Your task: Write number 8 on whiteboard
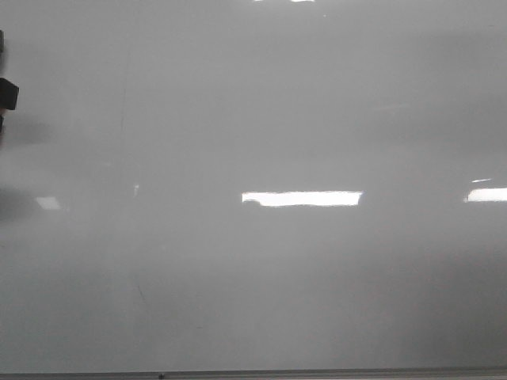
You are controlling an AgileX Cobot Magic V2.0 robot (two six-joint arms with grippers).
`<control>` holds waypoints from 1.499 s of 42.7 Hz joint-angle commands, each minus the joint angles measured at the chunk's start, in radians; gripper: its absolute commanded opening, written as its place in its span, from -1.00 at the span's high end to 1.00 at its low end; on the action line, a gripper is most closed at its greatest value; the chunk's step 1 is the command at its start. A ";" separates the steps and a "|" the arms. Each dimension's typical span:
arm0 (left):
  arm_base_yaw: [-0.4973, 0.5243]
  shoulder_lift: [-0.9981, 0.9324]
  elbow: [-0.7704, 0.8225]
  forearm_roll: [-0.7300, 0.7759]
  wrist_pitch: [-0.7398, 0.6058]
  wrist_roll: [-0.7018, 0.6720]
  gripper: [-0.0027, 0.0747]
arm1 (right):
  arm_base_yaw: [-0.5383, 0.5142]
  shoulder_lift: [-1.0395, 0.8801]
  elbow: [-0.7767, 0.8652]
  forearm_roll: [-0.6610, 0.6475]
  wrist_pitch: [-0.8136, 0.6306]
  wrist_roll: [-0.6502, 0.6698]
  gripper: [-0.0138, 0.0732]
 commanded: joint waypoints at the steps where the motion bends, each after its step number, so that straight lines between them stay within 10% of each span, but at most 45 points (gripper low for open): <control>1: -0.006 -0.027 -0.030 -0.010 -0.070 -0.008 0.87 | 0.003 -0.001 -0.032 0.003 -0.055 -0.010 -0.60; 21: -0.006 -0.252 -0.035 -0.010 0.188 -0.008 0.99 | 0.003 -0.002 -0.032 0.003 -0.071 -0.010 -0.60; 37: -0.027 -0.374 -0.313 -0.016 0.815 0.163 0.99 | 0.003 -0.002 -0.032 0.003 -0.078 -0.010 -0.60; 53: -0.297 -0.268 -0.376 -0.138 1.034 0.604 0.99 | 0.005 0.106 -0.134 0.029 0.053 -0.054 -0.60; 64: -0.522 -0.139 -0.378 -0.149 1.037 0.707 0.99 | 0.017 0.242 -0.221 0.245 0.168 -0.345 -0.60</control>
